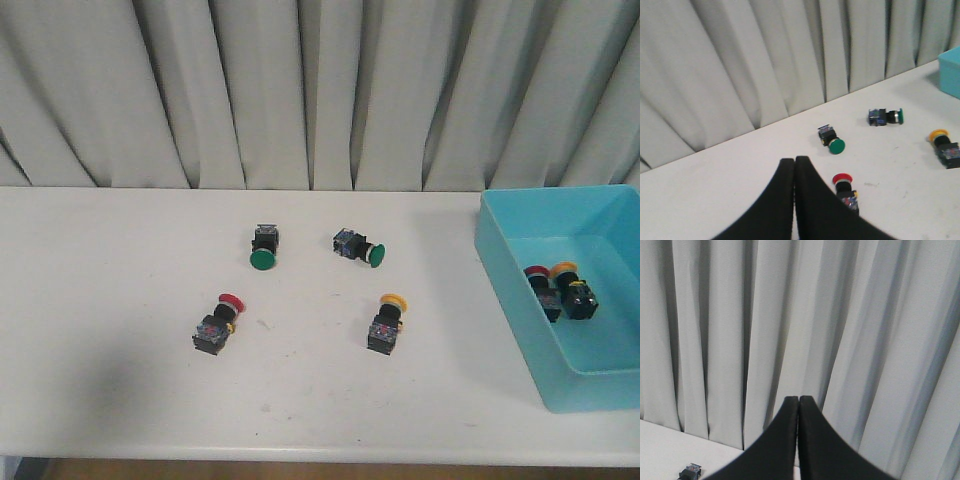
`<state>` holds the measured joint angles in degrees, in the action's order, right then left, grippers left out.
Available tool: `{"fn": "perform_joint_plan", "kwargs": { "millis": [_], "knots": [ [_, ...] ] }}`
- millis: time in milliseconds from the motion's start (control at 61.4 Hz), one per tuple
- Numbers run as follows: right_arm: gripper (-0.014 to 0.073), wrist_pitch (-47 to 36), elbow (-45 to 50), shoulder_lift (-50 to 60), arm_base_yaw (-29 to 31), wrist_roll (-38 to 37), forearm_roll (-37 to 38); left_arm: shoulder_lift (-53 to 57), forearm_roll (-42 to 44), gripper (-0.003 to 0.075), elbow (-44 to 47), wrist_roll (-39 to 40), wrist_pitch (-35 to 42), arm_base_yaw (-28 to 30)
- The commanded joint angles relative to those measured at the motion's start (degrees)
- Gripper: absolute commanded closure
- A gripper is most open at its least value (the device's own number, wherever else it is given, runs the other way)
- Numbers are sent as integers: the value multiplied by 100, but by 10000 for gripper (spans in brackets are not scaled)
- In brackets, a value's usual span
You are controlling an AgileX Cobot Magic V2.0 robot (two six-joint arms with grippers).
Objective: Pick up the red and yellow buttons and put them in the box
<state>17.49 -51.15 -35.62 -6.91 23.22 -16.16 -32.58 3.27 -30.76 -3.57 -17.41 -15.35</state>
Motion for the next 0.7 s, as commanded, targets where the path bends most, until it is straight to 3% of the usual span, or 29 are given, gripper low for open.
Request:
{"fn": "perform_joint_plan", "kwargs": {
  "millis": [0,310,684],
  "knots": [
    [601,-435,-135,-16,-16,26,-52,411,-114,728,349,51,614,312],
    [601,-435,-135,-16,-16,26,-52,1563,-413,728,1818,46,1547,1291],
    [601,-435,-135,-16,-16,26,-52,3098,-576,728,3522,299,2655,1337]
  ]
}}
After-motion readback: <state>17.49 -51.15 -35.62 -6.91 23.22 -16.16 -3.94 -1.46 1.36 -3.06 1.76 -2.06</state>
